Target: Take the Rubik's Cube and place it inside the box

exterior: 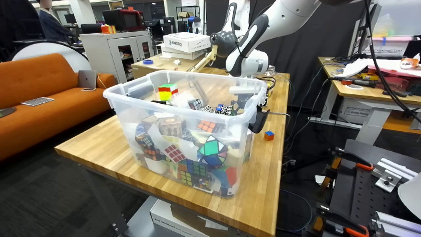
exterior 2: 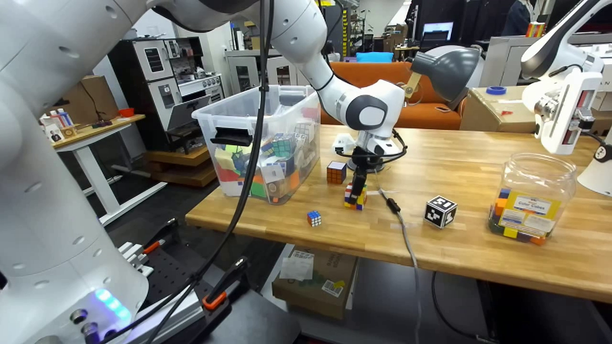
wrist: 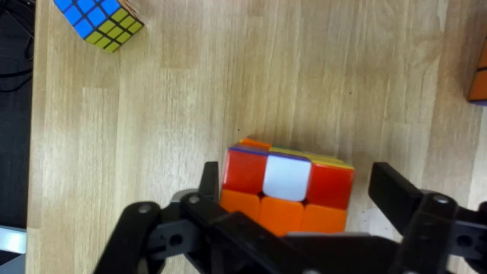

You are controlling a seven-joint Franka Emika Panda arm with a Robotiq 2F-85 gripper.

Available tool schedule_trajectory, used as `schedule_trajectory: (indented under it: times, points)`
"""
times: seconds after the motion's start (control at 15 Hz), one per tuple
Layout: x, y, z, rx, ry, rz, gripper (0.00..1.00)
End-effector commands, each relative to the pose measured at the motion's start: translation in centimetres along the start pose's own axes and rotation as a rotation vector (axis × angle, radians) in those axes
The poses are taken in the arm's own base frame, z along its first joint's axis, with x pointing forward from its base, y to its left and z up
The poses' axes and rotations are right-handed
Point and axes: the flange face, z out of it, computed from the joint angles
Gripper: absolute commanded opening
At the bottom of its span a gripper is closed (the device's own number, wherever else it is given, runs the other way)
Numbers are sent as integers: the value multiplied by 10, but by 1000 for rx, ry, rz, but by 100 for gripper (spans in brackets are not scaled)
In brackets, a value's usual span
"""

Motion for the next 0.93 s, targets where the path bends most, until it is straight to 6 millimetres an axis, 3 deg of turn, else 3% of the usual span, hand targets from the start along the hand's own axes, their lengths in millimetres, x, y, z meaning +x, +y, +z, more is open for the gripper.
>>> schedule_trajectory:
  times: [0.0,0.07,0.4,0.6,0.87]
  points:
    - [7,-1,-6,-12,5,-4,86]
    - [8,-1,-7,-11,5,-3,74]
    - [10,1,-11,-11,14,-5,38]
    - [0,2,-28,18,35,-39,38]
    - [-16,9,-73,84,118,-85,38]
